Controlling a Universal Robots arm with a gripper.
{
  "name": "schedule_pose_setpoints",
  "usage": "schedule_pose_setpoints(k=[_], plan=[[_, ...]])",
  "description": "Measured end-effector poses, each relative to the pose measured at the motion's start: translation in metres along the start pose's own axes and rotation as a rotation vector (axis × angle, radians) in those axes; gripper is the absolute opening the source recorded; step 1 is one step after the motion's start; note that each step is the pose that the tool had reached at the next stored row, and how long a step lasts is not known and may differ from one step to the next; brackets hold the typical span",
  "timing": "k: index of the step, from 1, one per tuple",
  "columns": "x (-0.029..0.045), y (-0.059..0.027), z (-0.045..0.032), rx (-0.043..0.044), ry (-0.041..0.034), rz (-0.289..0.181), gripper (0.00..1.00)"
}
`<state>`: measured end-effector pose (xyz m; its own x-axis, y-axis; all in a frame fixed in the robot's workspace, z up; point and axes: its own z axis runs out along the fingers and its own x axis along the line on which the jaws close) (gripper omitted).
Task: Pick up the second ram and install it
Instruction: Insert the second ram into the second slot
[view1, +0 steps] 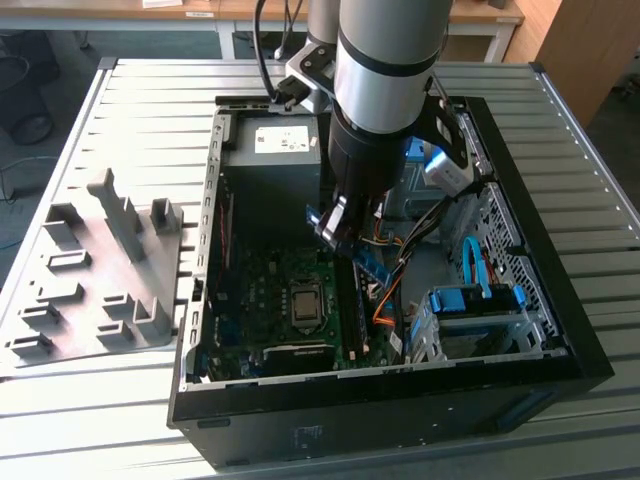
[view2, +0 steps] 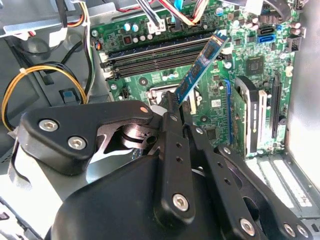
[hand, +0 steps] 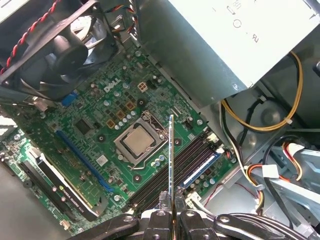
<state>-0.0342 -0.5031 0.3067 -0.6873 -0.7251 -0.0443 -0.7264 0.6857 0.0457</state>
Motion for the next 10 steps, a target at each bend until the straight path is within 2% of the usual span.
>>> schedule_pose_setpoints(k=[10], plan=[[0.0, 0.0, 0.0002, 0.0015, -0.0016, 0.033, 0.14]])
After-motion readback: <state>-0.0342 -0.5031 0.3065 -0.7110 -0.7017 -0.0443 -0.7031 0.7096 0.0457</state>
